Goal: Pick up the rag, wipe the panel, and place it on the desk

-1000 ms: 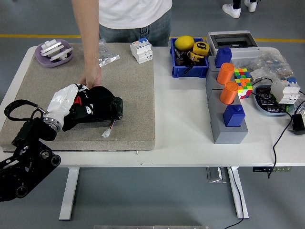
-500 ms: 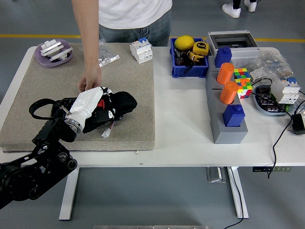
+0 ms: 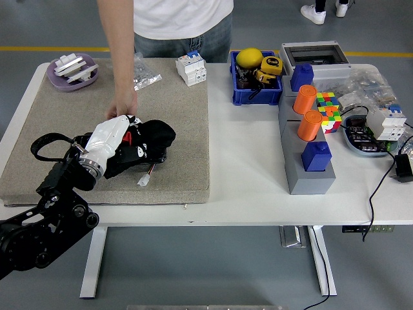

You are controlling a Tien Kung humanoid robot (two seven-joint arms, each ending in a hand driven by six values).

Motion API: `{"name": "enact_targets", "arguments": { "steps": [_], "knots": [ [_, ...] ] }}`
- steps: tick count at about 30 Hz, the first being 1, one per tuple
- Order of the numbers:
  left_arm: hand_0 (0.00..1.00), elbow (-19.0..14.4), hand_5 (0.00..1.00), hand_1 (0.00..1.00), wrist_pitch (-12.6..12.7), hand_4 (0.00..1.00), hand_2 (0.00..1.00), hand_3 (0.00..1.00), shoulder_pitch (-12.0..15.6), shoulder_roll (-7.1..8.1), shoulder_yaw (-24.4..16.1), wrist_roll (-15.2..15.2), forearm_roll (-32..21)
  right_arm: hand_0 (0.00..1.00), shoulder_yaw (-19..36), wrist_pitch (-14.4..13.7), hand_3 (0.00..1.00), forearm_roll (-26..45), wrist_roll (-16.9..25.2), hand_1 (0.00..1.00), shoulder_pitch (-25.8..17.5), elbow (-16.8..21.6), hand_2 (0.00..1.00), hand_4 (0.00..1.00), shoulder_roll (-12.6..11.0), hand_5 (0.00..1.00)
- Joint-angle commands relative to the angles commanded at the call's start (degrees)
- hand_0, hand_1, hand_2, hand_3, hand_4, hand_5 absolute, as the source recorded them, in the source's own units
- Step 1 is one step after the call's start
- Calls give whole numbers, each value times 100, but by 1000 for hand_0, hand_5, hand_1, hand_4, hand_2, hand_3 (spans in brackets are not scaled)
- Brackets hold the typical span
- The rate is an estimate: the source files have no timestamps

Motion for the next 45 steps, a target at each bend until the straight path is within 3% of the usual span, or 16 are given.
{"name": "enact_targets", "arguments": {
  "steps": [31, 37, 45],
  "knots": [
    [153, 397, 2, 136, -2, 339, 529, 530, 624, 587, -1274, -29, 395, 756, 6, 2, 708, 19, -2, 724, -76, -11, 719, 998, -32, 534],
    [153, 385, 2, 135, -10, 338, 529, 530, 683, 714, -1347, -56, 449, 756, 4, 4, 708, 23, -1, 724, -76, -8, 718, 998, -36, 533],
    [153, 346, 2, 134, 0, 332, 527, 528, 671, 694, -1311, -107, 407, 756, 14, 4, 708, -7, -10, 724, -64, -4, 719, 998, -39, 534]
  ]
}}
